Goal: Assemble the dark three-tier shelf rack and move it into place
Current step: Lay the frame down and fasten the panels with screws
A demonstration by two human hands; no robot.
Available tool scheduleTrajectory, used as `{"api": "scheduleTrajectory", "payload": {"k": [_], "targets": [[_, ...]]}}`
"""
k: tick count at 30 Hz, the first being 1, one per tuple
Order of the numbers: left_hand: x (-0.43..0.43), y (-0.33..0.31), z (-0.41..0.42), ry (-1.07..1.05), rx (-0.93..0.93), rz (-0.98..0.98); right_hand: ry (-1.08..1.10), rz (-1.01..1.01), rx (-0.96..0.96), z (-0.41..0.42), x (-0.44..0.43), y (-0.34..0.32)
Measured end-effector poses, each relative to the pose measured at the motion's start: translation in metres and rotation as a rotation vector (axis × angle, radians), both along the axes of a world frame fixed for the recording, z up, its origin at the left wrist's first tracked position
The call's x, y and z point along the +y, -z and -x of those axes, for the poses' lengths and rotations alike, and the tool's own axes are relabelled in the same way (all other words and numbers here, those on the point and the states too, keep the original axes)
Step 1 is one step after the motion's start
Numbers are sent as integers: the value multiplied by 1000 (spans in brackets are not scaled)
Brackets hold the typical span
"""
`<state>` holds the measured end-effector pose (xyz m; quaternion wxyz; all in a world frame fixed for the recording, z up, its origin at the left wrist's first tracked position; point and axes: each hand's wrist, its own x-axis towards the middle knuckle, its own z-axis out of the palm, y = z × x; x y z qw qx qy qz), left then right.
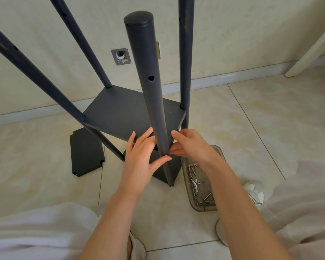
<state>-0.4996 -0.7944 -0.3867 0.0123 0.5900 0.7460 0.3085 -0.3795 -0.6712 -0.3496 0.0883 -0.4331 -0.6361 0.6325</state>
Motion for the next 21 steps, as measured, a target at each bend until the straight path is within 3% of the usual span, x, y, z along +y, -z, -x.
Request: {"api": "scheduleTrajectory", "payload": {"k": [4,9,15,18,21], "targets": [[0,3,-2,-26,-9,-13,68,2,66,-3,-2,11],[-1,0,-5,-52,-53,2,146,273,234,-26,13,50],[-1,0,-11,-61,-66,-17,499,383,-233,-57,8,174],[-1,2,-13,-66,-53,-34,433,396,-341,-60,2,213],[0,3,-13,-67,-56,-49,280,263,-437,-59,9,232]]}}
